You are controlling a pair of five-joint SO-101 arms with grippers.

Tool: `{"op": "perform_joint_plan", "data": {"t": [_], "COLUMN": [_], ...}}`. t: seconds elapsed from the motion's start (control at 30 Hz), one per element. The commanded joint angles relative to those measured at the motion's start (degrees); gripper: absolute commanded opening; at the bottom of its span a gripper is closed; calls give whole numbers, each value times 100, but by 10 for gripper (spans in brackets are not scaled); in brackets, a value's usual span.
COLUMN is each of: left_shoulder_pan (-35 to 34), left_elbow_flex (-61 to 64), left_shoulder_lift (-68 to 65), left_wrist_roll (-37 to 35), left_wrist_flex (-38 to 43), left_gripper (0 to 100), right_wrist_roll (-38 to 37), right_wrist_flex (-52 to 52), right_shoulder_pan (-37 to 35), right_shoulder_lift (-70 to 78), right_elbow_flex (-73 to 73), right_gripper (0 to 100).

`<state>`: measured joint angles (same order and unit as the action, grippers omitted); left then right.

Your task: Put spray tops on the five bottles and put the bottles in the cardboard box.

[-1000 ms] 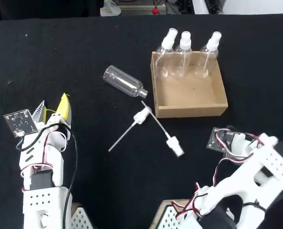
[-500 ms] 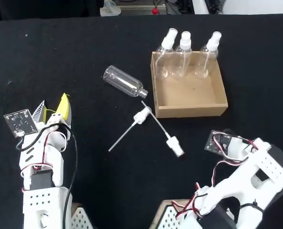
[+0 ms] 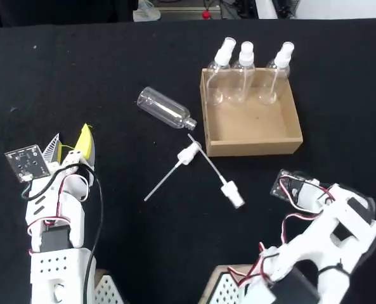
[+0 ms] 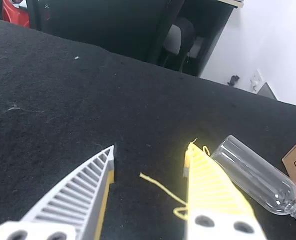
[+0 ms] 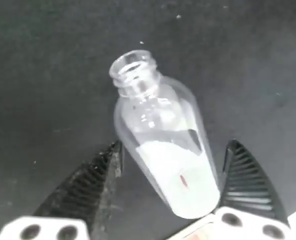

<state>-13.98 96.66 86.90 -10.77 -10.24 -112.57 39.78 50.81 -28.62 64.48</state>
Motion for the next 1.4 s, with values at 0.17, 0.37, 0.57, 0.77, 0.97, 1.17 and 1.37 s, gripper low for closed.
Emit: {"op": "perform_joint_plan", "data": {"t": [0.17, 0.37, 0.57, 0.77, 0.97, 1.17, 1.37], "left_shoulder_pan": [57, 57, 57, 57, 57, 40, 57], "left_elbow_flex": [119, 119, 119, 119, 119, 119, 119], "left_shoulder_lift": [-18, -18, -18, -26, -26, -18, -18], "left_wrist_roll": [35, 35, 35, 35, 35, 35, 35], "left_wrist_flex": [-18, -18, -18, -18, -18, -18, -18], "left_gripper": [223, 223, 223, 223, 223, 223, 223], "right_wrist_roll": [62, 853, 3473, 7490, 8044, 8018, 8044], "right_wrist_flex": [-281, -281, -220, 510, 1398, 1829, 3420], "right_shoulder_pan": [9, -44, -79, 229, -18, -26, -62], "right_shoulder_lift": [910, 1288, 1297, 1358, 1490, 2686, 3776], "right_elbow_flex": [-391, -725, -1437, -2114, -2167, -2791, -4251], "right_gripper": [289, 6, 74, 77, 80, 218, 262]}}
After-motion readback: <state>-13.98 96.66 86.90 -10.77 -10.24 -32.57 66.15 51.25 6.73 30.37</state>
